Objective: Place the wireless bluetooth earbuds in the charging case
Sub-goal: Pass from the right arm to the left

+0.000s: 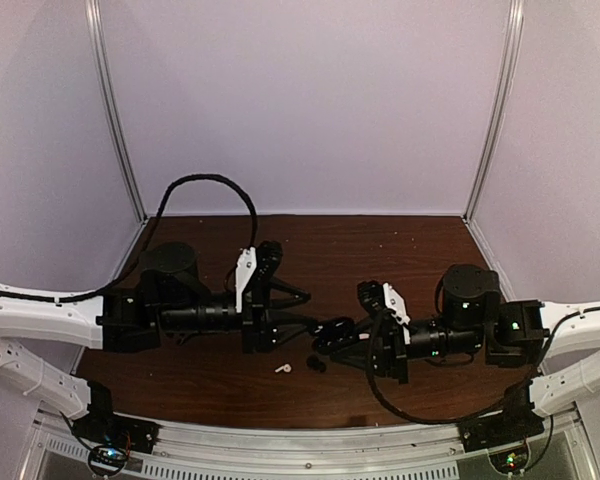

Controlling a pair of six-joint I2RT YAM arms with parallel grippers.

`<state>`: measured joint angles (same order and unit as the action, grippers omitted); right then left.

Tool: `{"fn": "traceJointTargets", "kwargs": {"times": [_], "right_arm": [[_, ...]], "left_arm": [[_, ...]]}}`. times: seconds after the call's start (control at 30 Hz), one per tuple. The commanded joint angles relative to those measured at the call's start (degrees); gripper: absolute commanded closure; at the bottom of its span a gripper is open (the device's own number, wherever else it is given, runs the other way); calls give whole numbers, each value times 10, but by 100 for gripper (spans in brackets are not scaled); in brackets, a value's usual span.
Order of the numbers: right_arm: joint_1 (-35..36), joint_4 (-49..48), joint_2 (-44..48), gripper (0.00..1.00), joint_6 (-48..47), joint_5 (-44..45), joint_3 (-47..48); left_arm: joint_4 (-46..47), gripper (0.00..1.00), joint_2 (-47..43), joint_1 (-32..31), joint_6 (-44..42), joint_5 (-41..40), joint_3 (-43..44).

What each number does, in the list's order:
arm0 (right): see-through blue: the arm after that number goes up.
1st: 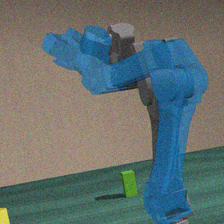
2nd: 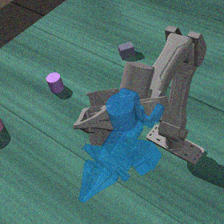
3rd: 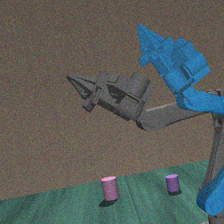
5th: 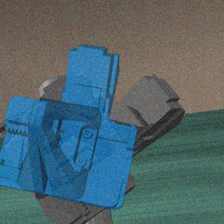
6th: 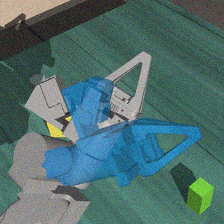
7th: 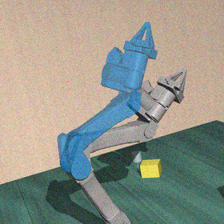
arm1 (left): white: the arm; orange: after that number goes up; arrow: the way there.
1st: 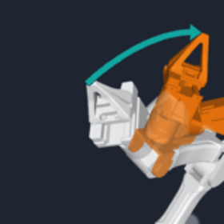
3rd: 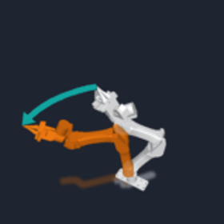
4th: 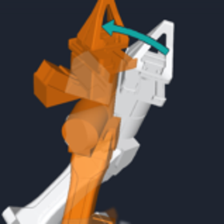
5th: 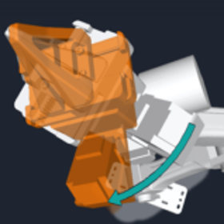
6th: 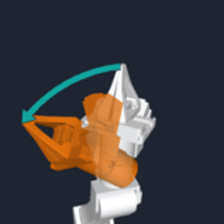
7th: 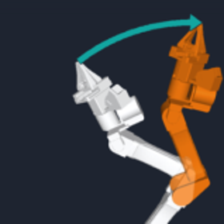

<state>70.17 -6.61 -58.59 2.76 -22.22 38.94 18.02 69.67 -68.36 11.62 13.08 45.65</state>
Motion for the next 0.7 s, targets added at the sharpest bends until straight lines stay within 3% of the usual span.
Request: {"fn": "traceJointTargets", "kwargs": {"times": [0.0,0.43,0.67], "right_arm": [[3,-8,-3,94,-11,-15,-1],[-16,-58,37,94,34,-2,-53],[-66,-86,103,94,92,-11,-112]], "left_arm": [[23,49,-7,9,12,-25,-1],[37,39,-60,42,38,-25,-53],[-44,39,-49,67,51,-50,-80]]}}
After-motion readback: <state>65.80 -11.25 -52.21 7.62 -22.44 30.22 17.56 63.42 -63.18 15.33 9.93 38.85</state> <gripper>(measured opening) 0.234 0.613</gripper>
